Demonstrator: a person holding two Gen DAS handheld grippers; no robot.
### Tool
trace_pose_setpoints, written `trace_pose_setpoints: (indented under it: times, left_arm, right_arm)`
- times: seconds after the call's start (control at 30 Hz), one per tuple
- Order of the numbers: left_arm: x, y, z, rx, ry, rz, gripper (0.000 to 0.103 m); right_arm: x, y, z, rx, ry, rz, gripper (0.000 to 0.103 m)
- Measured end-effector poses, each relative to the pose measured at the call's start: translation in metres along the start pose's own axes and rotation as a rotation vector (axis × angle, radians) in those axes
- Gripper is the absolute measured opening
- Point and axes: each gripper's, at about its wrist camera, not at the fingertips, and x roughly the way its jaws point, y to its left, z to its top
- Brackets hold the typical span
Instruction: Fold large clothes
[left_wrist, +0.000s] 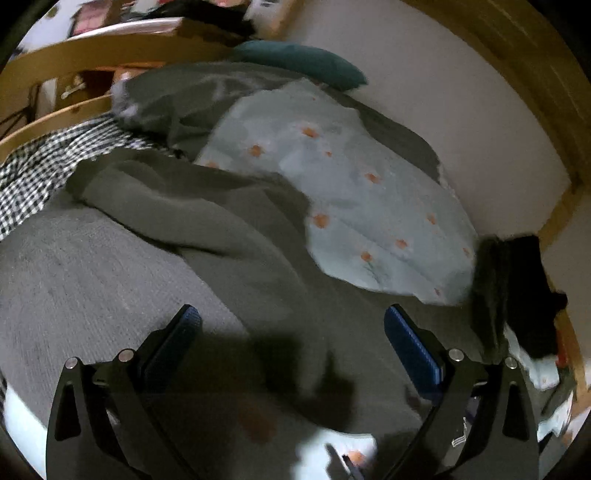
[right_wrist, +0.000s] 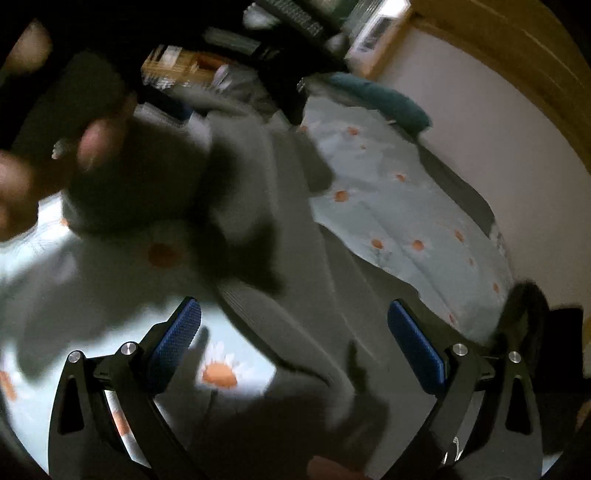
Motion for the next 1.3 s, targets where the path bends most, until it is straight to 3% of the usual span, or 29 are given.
trace_pose_setpoints:
  times: [0.03, 0.13, 0.27, 0.33, 0.4, 0.43, 0.47, 0.53, 0.67, 0.87, 0.93, 0.97, 1.0, 1.07, 1.2, 1.23, 1.3]
  left_arm:
    - [0.006, 0.014, 0.004, -0.049, -0.008, 0.023, 0.098]
    - [0.011, 0.033, 0.009, -0.129, -0.011, -0.051, 0.098]
    - [0.008, 0.042, 0.007, -0.168, -0.049, -0.110, 0.098]
    - [0.007, 0.045, 0.006, -0.183, -0.063, -0.130, 0.098]
    - [0.005, 0.049, 0.005, -0.186, -0.060, -0.157, 0.098]
    - [0.005, 0.051, 0.005, -0.195, -0.061, -0.172, 0.098]
    - [0.004, 0.054, 0.004, -0.213, -0.063, -0.192, 0.098]
    - [0.003, 0.058, 0.004, -0.228, -0.050, -0.215, 0.098]
    - [0.000, 0.058, 0.002, -0.239, -0.036, -0.242, 0.098]
    - [-0.007, 0.068, 0.000, -0.333, -0.068, -0.335, 0.097]
    - [-0.008, 0.075, -0.002, -0.392, -0.072, -0.340, 0.074]
    - [-0.006, 0.077, -0.002, -0.409, -0.062, -0.336, 0.033]
    - [0.001, 0.081, -0.004, -0.437, -0.028, -0.366, 0.010]
    - [0.013, 0.080, -0.008, -0.465, 0.031, -0.430, 0.009]
    - [0.005, 0.061, -0.008, -0.373, -0.005, -0.458, 0.009]
    - [0.002, 0.055, -0.009, -0.343, -0.014, -0.454, 0.009]
    - [-0.004, 0.038, -0.012, -0.240, -0.026, -0.410, 0.009]
  right_arm:
    - [0.005, 0.006, 0.001, -0.038, 0.006, -0.005, 0.100]
    - [0.029, 0.022, 0.010, -0.116, 0.043, -0.027, 0.100]
    - [0.049, 0.014, 0.021, -0.089, 0.096, 0.042, 0.099]
    - [0.053, 0.008, 0.022, -0.012, 0.164, 0.084, 0.098]
    - [0.055, -0.001, 0.021, 0.073, 0.204, 0.190, 0.060]
    - [0.050, -0.001, 0.018, 0.071, 0.199, 0.142, 0.030]
    - [0.037, -0.001, 0.014, 0.058, 0.152, 0.094, 0.022]
    - [0.009, -0.012, 0.007, 0.127, 0.062, 0.197, 0.015]
    - [-0.048, -0.039, -0.011, 0.215, -0.083, 0.214, 0.014]
    - [-0.102, -0.054, -0.043, 0.173, -0.154, 0.193, 0.013]
    - [-0.107, -0.056, -0.053, 0.159, -0.142, 0.208, 0.013]
    - [-0.109, -0.054, -0.057, 0.140, -0.136, 0.210, 0.013]
    - [-0.109, -0.053, -0.060, 0.126, -0.130, 0.212, 0.014]
    - [-0.114, -0.048, -0.067, 0.103, -0.112, 0.211, 0.014]
    - [-0.120, -0.052, -0.077, 0.136, -0.090, 0.210, 0.016]
    - [-0.123, -0.055, -0.077, 0.154, -0.090, 0.217, 0.020]
    - [-0.134, -0.071, -0.076, 0.255, -0.112, 0.290, 0.042]
